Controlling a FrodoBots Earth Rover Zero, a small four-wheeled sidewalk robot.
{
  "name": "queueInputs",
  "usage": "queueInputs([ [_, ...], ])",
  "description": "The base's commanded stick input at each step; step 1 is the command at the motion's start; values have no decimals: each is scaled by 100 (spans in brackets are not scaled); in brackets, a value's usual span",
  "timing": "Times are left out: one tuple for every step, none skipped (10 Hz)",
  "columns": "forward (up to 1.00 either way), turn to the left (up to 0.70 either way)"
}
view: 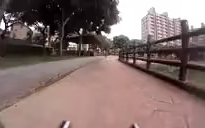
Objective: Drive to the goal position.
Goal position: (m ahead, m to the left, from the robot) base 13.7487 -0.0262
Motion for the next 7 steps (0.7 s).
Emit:
queueInputs([
  [100, 0],
  [100, 0],
  [100, 0],
  [100, 0],
  [100, 0],
  [100, 0],
  [100, 0],
])
